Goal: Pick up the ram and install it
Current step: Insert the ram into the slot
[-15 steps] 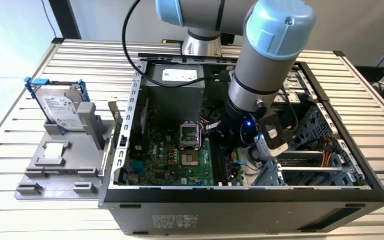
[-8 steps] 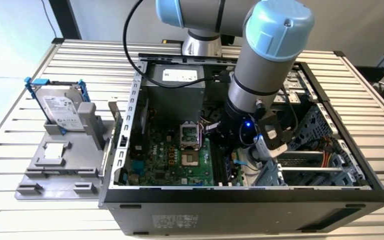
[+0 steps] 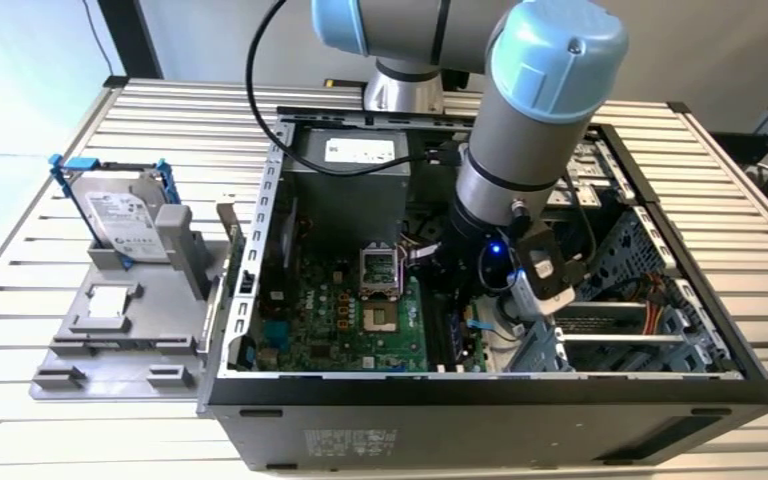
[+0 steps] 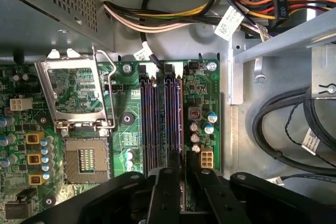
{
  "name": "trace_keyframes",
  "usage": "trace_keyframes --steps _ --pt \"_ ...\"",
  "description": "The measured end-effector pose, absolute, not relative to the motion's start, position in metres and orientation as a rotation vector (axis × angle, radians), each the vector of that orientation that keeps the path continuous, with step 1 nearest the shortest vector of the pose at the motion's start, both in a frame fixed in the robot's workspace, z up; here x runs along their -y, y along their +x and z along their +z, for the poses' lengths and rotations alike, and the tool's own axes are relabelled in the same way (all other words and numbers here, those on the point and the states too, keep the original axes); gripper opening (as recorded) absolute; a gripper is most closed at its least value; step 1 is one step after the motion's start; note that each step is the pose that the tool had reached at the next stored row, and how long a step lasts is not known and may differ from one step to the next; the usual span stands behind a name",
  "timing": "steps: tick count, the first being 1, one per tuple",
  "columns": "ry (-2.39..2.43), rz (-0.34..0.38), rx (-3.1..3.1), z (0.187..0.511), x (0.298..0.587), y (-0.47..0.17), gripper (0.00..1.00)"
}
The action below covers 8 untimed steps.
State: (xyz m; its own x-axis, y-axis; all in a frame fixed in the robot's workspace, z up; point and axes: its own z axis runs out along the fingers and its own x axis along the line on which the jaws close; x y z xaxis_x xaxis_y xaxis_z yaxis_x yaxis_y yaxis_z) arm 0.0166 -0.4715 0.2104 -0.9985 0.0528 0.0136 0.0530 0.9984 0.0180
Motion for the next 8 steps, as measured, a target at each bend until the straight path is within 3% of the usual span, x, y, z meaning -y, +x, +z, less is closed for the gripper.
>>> trace_keyframes --steps 4,7,8 --pt "-0.083 -0.004 3.127 0.211 0.472 0.018 1.0" --pt "-0.089 0.009 3.127 0.248 0.472 0.018 1.0" --pt "-0.089 0.01 3.127 0.249 0.472 0.018 0.0"
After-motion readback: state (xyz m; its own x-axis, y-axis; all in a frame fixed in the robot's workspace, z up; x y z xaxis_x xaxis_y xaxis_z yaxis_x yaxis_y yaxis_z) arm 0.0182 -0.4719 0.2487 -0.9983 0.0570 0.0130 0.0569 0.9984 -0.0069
